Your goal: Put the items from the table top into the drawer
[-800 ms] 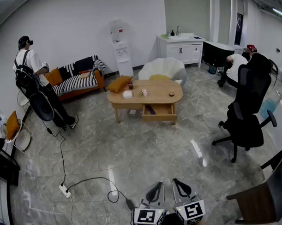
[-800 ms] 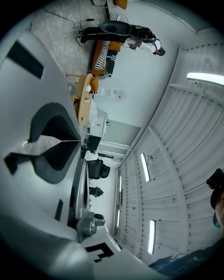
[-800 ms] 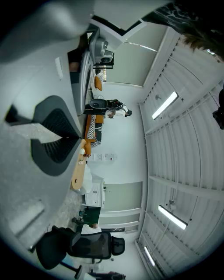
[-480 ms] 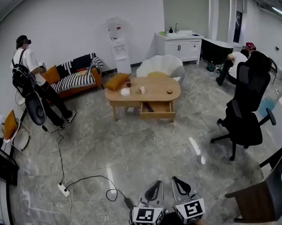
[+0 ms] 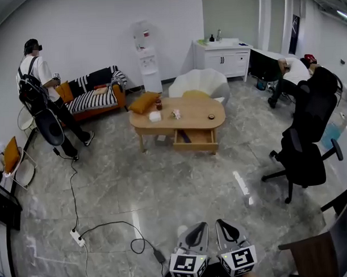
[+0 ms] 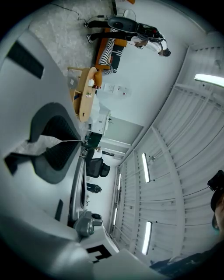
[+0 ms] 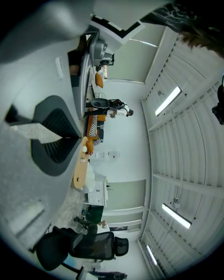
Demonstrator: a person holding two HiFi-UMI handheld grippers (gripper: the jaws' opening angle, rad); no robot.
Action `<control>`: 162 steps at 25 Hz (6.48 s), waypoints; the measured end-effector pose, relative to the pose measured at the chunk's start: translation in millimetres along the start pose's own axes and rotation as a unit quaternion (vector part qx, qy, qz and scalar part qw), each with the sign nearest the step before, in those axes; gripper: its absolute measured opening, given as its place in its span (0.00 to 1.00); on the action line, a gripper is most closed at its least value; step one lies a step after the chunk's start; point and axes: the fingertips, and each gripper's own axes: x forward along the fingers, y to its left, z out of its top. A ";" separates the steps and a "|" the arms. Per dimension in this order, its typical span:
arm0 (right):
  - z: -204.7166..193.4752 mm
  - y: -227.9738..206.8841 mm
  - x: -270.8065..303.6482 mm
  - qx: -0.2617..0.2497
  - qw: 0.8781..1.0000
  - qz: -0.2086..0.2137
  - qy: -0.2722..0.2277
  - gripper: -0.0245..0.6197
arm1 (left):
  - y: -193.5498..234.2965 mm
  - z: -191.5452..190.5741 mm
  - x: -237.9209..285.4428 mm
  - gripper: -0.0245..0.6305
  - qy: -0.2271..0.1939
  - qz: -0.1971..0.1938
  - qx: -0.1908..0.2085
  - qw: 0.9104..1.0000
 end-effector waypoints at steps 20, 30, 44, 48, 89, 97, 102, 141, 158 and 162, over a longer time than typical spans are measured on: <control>63.1 -44.9 200.2 -0.006 0.999 -0.024 -0.033 0.04 | 144.9 97.8 133.6 0.06 -0.050 -0.010 0.020 0.999; 83.7 -47.7 272.2 0.001 0.999 -0.037 -0.028 0.04 | 194.8 122.2 175.3 0.06 -0.046 -0.036 0.029 0.998; 78.5 -61.5 313.3 0.017 0.999 -0.026 -0.034 0.04 | 227.7 127.9 198.8 0.06 -0.021 -0.023 0.026 0.999; 81.6 -66.4 330.9 0.009 0.999 -0.007 -0.033 0.04 | 238.7 133.9 209.1 0.06 -0.021 -0.020 0.031 0.999; 124.3 -241.5 538.3 -0.059 0.983 0.170 -0.021 0.04 | 321.5 212.3 458.4 0.06 -0.067 0.131 0.007 0.989; 130.6 -249.1 555.2 -0.065 0.981 0.185 -0.007 0.04 | 325.0 212.2 480.5 0.06 -0.061 0.137 0.009 0.989; 124.0 -253.2 561.6 -0.066 0.981 0.182 -0.007 0.04 | 326.8 210.3 487.6 0.06 -0.058 0.134 0.005 0.989; 172.8 -279.4 844.7 0.040 0.995 0.079 0.043 0.25 | 562.1 267.8 644.4 0.06 0.025 0.072 0.006 0.997; 143.1 -292.1 924.5 0.023 0.989 0.105 0.106 0.40 | 628.4 264.4 696.3 0.06 0.048 0.094 -0.008 0.994; 125.0 -297.9 937.6 0.008 0.985 0.113 0.131 0.40 | 633.6 248.8 715.5 0.06 0.059 0.090 -0.003 0.994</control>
